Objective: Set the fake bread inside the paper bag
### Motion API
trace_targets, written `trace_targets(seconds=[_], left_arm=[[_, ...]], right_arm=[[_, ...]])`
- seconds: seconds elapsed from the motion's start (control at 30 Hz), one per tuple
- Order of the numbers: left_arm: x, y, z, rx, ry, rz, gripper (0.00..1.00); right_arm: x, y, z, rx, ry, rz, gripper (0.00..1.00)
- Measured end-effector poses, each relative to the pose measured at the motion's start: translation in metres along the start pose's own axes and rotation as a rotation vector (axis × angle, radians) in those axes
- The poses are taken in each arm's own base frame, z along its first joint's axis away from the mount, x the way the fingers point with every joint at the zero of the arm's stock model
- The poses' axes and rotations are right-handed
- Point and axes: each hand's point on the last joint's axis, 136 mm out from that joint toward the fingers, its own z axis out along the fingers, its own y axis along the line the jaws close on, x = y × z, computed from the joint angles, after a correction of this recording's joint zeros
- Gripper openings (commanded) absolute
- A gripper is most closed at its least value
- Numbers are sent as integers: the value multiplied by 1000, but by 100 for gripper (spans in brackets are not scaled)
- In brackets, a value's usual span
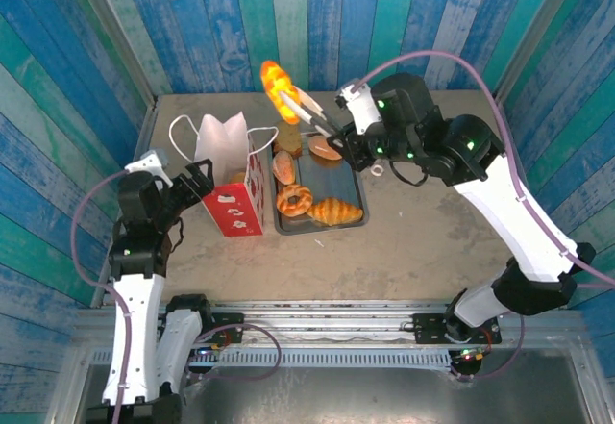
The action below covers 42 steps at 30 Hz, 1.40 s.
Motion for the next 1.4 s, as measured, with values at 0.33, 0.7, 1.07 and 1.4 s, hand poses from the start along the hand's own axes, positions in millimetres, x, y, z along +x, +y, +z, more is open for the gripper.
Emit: trace_targets(seconds=[0.33,0.7,1.07,1.4], left_arm=[[-1,3,13,-8,12,4,75],[0,8,27,-22,38,17,44],[-1,10,26,-32,26,20,24],[-1,16,22,-59,0,19,17]], right_arm=[[-5,55,38,-50,50,-115,33],[6,77,97,-37,130,-184,33],[23,84,132,-38,201,-211,33],[41,80,139,-24,261,-226,35]])
